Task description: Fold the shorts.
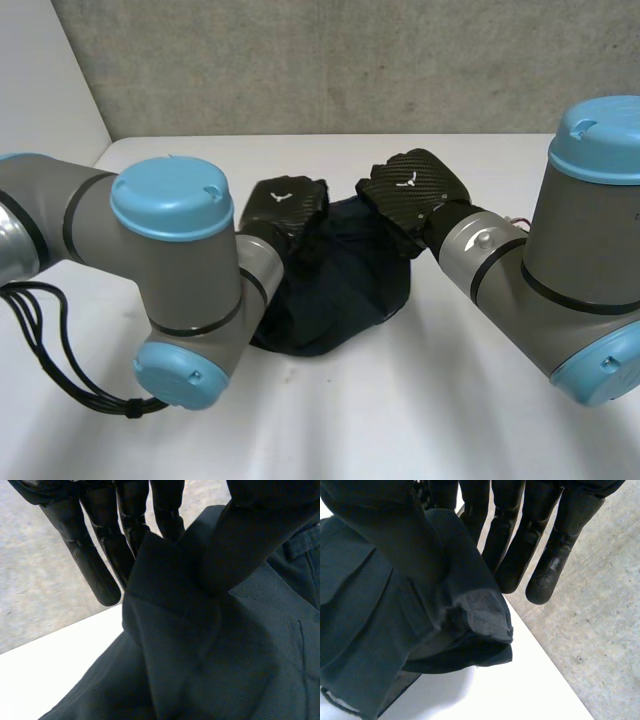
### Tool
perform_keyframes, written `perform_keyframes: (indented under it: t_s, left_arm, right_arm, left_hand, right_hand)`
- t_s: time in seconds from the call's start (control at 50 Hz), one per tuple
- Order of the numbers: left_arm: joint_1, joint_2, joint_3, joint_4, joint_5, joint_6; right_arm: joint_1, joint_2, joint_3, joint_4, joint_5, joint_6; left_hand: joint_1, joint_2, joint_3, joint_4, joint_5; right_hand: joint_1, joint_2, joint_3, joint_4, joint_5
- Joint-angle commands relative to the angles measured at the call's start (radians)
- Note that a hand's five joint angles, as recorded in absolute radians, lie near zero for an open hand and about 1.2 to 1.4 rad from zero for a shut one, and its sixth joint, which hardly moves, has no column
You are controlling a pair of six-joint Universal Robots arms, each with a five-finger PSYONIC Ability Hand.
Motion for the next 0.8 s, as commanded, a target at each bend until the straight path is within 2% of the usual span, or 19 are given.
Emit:
perform_keyframes:
  t_s: [0.02, 0.16, 0.3, 0.42, 0.5, 0.56, 0.66, 0.74, 0.8]
  left_arm:
    - [0.067, 0.116, -0.047, -0.018, -0.060, -0.001]
    - [0.122, 0.251, -0.147, -0.041, -0.051, 0.008]
    - [0.168, 0.319, -0.224, -0.110, -0.049, 0.012]
    - [0.189, 0.321, -0.261, -0.148, -0.049, 0.019]
    - [0.212, 0.284, -0.256, -0.149, -0.049, 0.065]
    - [0.219, 0.190, -0.209, -0.132, -0.051, 0.137]
    - [0.240, 0.074, -0.017, -0.073, -0.049, 0.254]
    - [0.257, 0.035, 0.169, 0.052, -0.046, 0.312]
    - [0.260, 0.040, 0.281, 0.222, -0.038, 0.341]
  right_arm:
    - [-0.009, 0.001, -0.015, 0.005, 0.001, -0.009]
    - [-0.049, -0.008, -0.032, 0.030, -0.001, -0.015]
    - [-0.053, -0.011, -0.060, 0.131, -0.014, -0.031]
    - [-0.055, 0.013, -0.109, 0.336, -0.022, -0.132]
    - [-0.053, 0.074, -0.153, 0.387, -0.013, -0.192]
    - [-0.053, 0.121, -0.205, 0.376, -0.010, -0.193]
    - [-0.044, 0.255, -0.419, 0.299, 0.030, -0.180]
    - [-0.043, 0.317, -0.626, 0.165, 0.103, -0.163]
    - [-0.043, 0.332, -0.740, 0.038, 0.125, -0.166]
  left_hand:
    - [0.305, 0.224, 0.243, 0.223, 0.284]
    - [0.305, 0.224, 0.243, 0.223, 0.284]
    - [0.303, 0.222, 0.240, 0.221, 0.281]
    - [0.303, 0.222, 0.240, 0.221, 0.281]
    - [0.303, 0.222, 0.241, 0.221, 0.281]
    - [0.305, 0.224, 0.243, 0.223, 0.284]
    - [0.305, 0.224, 0.243, 0.223, 0.284]
    - [0.305, 0.224, 0.243, 0.223, 0.284]
    - [0.305, 0.224, 0.243, 0.223, 0.284]
  right_hand:
    - [0.471, 0.227, 0.207, 0.205, 0.247]
    - [0.471, 0.227, 0.207, 0.205, 0.247]
    - [0.471, 0.227, 0.207, 0.205, 0.247]
    - [0.471, 0.227, 0.207, 0.205, 0.247]
    - [0.471, 0.227, 0.207, 0.205, 0.247]
    - [0.471, 0.227, 0.207, 0.205, 0.247]
    - [0.471, 0.227, 0.207, 0.205, 0.247]
    - [0.471, 0.227, 0.207, 0.205, 0.247]
    - [0.471, 0.227, 0.207, 0.205, 0.247]
